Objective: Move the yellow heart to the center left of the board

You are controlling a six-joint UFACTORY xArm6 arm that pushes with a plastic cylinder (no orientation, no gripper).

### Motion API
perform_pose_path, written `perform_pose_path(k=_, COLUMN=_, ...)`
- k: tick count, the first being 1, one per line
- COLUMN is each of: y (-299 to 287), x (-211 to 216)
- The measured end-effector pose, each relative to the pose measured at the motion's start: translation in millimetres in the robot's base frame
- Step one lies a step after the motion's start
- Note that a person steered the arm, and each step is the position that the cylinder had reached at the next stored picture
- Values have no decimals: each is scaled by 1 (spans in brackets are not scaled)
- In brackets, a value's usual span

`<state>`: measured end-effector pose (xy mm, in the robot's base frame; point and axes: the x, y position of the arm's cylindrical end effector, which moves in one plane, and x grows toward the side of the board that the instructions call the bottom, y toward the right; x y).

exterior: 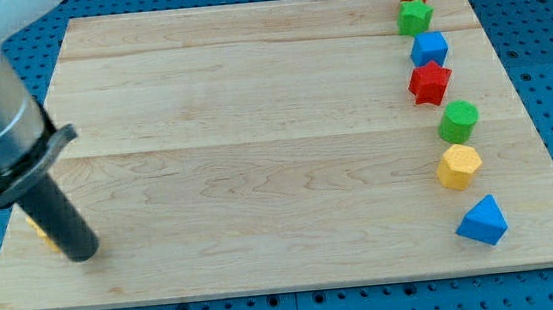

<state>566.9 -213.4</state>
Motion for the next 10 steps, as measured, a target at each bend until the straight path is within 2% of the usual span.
perform_pose_path(k=1, y=-16, x=17)
perform_pose_path(k=2, y=-68, x=13)
perform_pose_path(k=4, y=-13, x=-27)
perform_pose_path(k=5, y=-4, x=-79)
perform_pose_path(k=7, y=82, x=-131)
perform_pose_path(k=8, y=97, x=-175)
perform_pose_path(k=9, y=60, x=-192)
perform_pose_path(k=10, y=35, x=-189)
